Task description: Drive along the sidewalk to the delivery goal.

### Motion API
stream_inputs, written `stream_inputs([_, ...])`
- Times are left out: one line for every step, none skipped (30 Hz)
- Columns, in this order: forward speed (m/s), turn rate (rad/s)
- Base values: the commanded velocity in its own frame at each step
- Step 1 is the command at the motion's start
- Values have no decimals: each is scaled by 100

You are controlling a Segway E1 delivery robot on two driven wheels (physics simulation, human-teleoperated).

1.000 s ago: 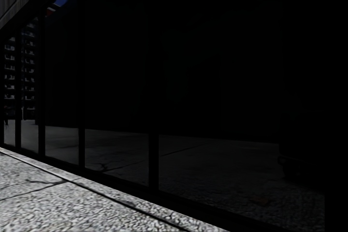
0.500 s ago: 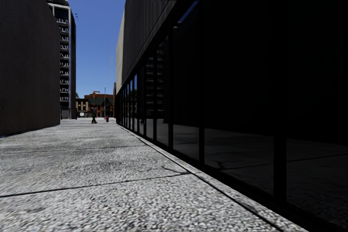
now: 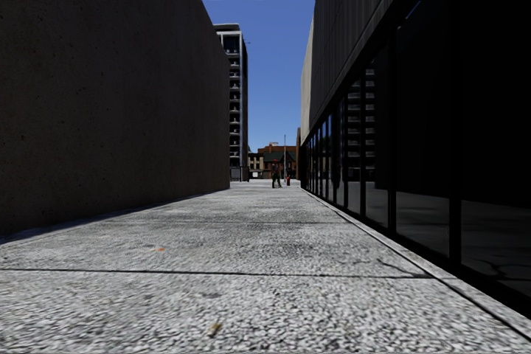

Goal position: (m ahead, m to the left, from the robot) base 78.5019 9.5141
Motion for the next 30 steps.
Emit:
stream_inputs([0, 0])
stream_inputs([0, 0])
stream_inputs([0, 0])
stream_inputs([0, 0])
stream_inputs([0, 0])
stream_inputs([0, 0])
stream_inputs([0, 0])
stream_inputs([0, 0])
stream_inputs([4, 0])
stream_inputs([43, 0])
stream_inputs([110, 0])
stream_inputs([110, 0])
stream_inputs([124, 0])
stream_inputs([129, 0])
stream_inputs([130, 0])
stream_inputs([131, 0])
stream_inputs([131, 0])
stream_inputs([131, 0])
stream_inputs([131, 0])
stream_inputs([131, 0])
stream_inputs([131, 0])
stream_inputs([131, 0])
stream_inputs([131, 0])
stream_inputs([131, 0])
stream_inputs([131, 0])
stream_inputs([132, 0])
stream_inputs([132, 0])
stream_inputs([132, 0])
stream_inputs([132, 0])
stream_inputs([132, 0])
